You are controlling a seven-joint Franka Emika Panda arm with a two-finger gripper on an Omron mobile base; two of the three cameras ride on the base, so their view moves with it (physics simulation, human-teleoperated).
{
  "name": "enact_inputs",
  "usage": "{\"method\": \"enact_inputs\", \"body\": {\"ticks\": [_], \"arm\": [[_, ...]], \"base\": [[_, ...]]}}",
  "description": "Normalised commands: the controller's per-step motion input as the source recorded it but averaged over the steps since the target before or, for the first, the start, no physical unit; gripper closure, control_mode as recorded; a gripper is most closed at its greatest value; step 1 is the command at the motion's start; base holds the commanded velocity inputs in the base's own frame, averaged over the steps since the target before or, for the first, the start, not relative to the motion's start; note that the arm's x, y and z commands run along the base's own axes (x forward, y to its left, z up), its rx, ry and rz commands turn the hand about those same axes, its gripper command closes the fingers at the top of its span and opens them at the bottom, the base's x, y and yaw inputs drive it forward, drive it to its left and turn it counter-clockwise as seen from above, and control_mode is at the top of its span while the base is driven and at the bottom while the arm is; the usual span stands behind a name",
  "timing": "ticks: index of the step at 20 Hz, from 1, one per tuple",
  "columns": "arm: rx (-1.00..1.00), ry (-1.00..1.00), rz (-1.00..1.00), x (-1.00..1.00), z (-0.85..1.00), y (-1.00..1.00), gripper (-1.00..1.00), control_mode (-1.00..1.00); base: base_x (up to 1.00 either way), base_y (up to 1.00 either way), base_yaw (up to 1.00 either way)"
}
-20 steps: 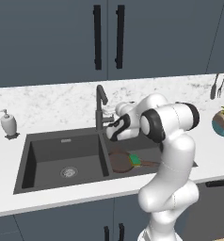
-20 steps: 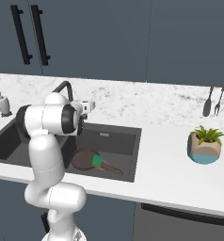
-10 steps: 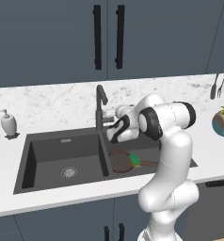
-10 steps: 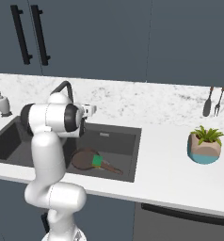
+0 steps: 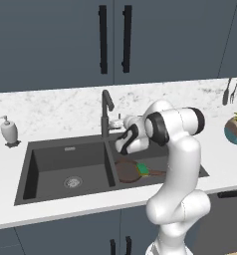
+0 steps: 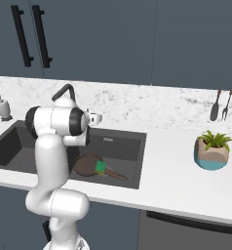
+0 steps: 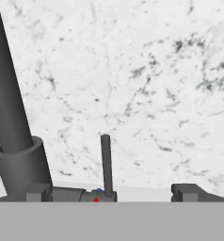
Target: Pick the pan and sponge and place them into the sink. Then turn on the water.
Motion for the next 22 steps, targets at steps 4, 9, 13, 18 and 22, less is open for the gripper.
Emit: {"method": "enact_inputs", "body": {"ticks": [4, 9, 13, 18, 22], "arm": [[0.00, -0.09, 0.00, 0.05, -0.38, -0.08, -1.00, -1.00], [0.00, -0.10, 0.00, 0.19, -0.26, 0.00, -1.00, -1.00], [0.00, -0.03, -0.01, 0.16, -0.06, 0.01, -1.00, -1.00], [0.00, -0.02, 0.00, 0.12, -0.05, 0.00, -1.00, -1.00], [0.00, -0.01, 0.00, 0.09, -0.05, 0.00, -1.00, -1.00]], "base": [[0.00, 0.00, 0.00], [0.00, 0.00, 0.00], [0.00, 0.00, 0.00], [0.00, 0.00, 0.00], [0.00, 0.00, 0.00]]}}
